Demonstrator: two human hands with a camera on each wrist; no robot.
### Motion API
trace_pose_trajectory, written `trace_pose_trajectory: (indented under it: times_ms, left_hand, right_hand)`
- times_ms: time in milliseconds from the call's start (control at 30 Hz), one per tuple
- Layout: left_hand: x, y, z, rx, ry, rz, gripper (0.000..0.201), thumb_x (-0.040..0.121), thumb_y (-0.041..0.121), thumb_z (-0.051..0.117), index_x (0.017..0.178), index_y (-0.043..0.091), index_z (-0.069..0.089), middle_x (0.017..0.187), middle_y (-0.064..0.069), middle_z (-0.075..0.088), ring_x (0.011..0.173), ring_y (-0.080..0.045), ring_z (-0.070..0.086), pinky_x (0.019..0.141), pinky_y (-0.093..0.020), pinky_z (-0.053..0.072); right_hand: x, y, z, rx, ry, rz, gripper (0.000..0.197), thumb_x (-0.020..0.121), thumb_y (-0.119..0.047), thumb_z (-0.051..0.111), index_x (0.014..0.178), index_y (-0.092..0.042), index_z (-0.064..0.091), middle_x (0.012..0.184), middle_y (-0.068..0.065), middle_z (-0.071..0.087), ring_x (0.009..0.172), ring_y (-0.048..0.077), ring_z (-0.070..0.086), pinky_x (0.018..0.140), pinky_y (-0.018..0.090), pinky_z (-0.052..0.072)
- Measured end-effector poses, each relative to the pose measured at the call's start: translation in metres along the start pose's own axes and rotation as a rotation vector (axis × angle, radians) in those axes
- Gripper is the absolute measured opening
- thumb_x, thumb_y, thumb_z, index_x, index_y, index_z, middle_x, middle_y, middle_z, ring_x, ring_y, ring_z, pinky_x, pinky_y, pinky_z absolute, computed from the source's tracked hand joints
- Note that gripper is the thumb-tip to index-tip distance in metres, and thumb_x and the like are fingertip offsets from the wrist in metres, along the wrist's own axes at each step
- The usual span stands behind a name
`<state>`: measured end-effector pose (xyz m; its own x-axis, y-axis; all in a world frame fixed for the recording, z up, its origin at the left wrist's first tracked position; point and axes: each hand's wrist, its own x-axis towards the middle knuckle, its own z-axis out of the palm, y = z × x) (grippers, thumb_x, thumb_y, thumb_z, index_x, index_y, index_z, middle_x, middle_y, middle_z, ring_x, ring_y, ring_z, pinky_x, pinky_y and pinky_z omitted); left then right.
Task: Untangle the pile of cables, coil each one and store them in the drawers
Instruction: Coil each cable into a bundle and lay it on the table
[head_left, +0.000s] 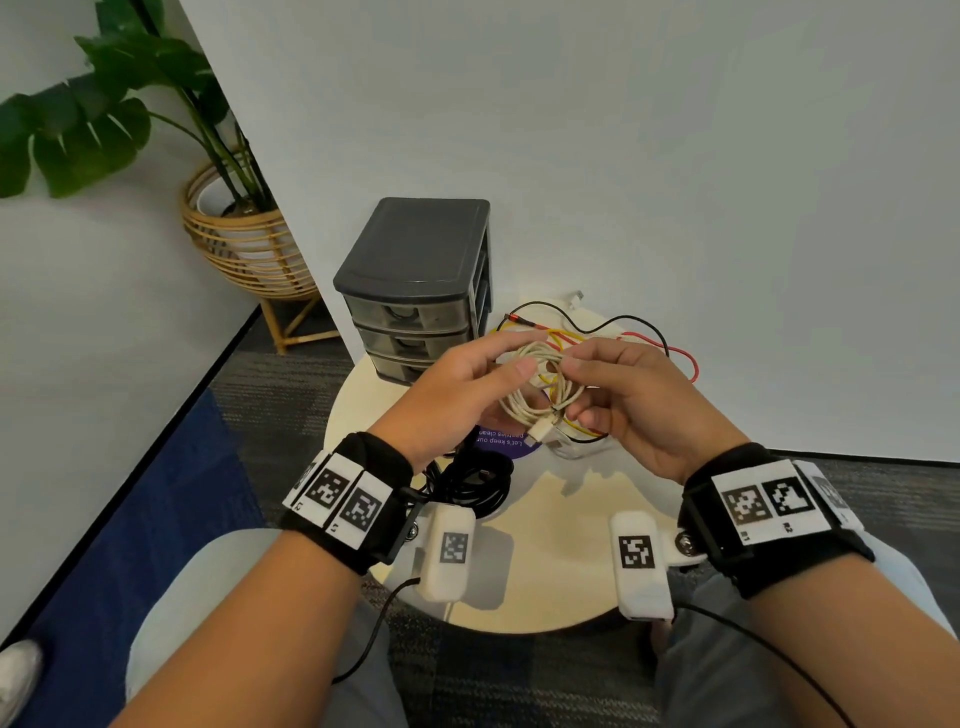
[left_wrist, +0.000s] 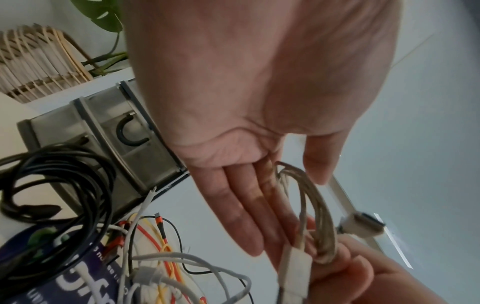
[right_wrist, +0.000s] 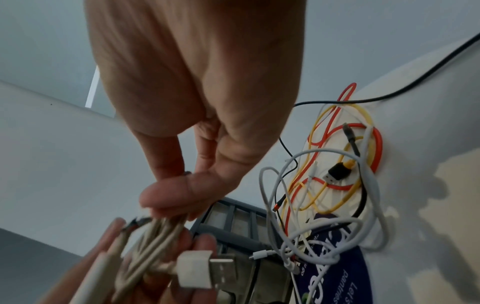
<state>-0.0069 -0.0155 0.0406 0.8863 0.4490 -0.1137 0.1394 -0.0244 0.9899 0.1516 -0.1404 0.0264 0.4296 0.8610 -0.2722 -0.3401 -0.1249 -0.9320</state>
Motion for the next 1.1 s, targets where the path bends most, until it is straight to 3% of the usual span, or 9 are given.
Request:
trace_pose_trajectory:
  times_ms: [67,133,300,433,567,733,800,967,1100]
  left_hand:
    - [0.000,0.000,-0.001,0.015,0.005,-0.032,0.033,0.107,0.022,0.048,0.138,0.023,0.058,0.101,-0.014,0.076,0.094,-0.028,0.075,0.083,-0.042,0.062]
    - [0.001,-0.004,-0.004,0.053,0.024,-0.068,0.032,0.108,0.026,0.048,0.137,0.023,0.059,0.105,-0.017,0.076,0.095,-0.033,0.075,0.085,-0.042,0.061]
    - [0.007,-0.019,-0.012,0.316,0.126,-0.113,0.033,0.105,0.026,0.054,0.137,0.020,0.059,0.100,-0.003,0.076,0.089,-0.017,0.075,0.076,-0.027,0.060]
    - [0.013,-0.027,-0.007,0.586,0.115,-0.057,0.032,0.103,0.031,0.058,0.134,0.025,0.062,0.111,0.007,0.070,0.103,-0.008,0.064,0.090,-0.032,0.057]
    - [0.027,-0.027,-0.001,0.774,0.100,-0.022,0.033,0.099,0.032,0.063,0.133,0.028,0.063,0.120,0.004,0.056,0.103,-0.010,0.057,0.095,-0.034,0.053]
    - [0.043,-0.020,-0.002,0.951,-0.023,-0.046,0.037,0.096,0.039,0.066,0.132,0.030,0.063,0.120,0.004,0.046,0.108,-0.014,0.051,0.099,-0.034,0.048]
    - [0.048,-0.017,0.000,0.999,-0.061,-0.065,0.032,0.096,0.040,0.067,0.126,0.030,0.066,0.124,0.002,0.048,0.110,-0.016,0.052,0.098,-0.035,0.049]
    - [0.051,-0.013,0.002,1.086,-0.129,-0.067,0.013,0.094,0.031,0.070,0.105,0.023,0.069,0.118,0.003,0.056,0.105,-0.016,0.056,0.093,-0.032,0.050]
    - [0.050,-0.010,0.000,1.071,-0.111,-0.040,0.008,0.098,0.022,0.063,0.101,0.016,0.066,0.103,0.005,0.064,0.096,-0.016,0.061,0.087,-0.031,0.054]
  right_hand:
    - [-0.002,0.000,-0.006,-0.151,-0.003,0.018,0.012,0.094,-0.006,0.066,0.085,-0.011,0.073,0.069,0.008,0.068,0.051,0.016,0.059,0.044,0.019,0.045]
    - [-0.005,0.002,-0.014,-0.395,-0.009,0.043,0.009,0.091,-0.005,0.070,0.085,-0.009,0.074,0.067,0.010,0.068,0.051,0.018,0.060,0.043,0.021,0.044]
    - [-0.011,0.018,-0.016,-0.841,-0.167,0.233,0.006,0.093,-0.010,0.071,0.095,-0.004,0.072,0.070,0.013,0.074,0.059,0.019,0.071,0.057,0.025,0.058]
    - [-0.008,0.035,-0.005,-1.093,-0.215,0.298,0.011,0.094,-0.012,0.069,0.096,-0.001,0.071,0.073,0.015,0.076,0.065,0.023,0.075,0.070,0.033,0.064]
    - [-0.009,0.036,0.004,-1.323,-0.182,0.247,0.023,0.094,-0.020,0.065,0.098,0.001,0.073,0.079,0.014,0.076,0.074,0.030,0.075,0.077,0.042,0.063]
    - [-0.009,0.014,0.000,-1.229,0.147,-0.141,0.023,0.092,-0.027,0.062,0.070,-0.024,0.060,0.075,-0.001,0.066,0.067,0.016,0.064,0.062,0.030,0.051]
    - [-0.005,0.010,-0.008,-1.154,0.249,-0.221,0.019,0.087,-0.025,0.065,0.070,-0.028,0.058,0.076,-0.007,0.063,0.073,0.016,0.061,0.062,0.027,0.043]
    - [-0.001,0.023,-0.010,-1.372,-0.014,0.016,0.010,0.090,-0.027,0.071,0.097,-0.022,0.069,0.100,-0.003,0.064,0.090,0.017,0.061,0.073,0.024,0.045]
    - [0.003,0.031,-0.005,-1.424,-0.002,-0.001,0.010,0.095,-0.018,0.061,0.098,-0.016,0.070,0.107,0.004,0.066,0.096,0.022,0.064,0.086,0.033,0.054]
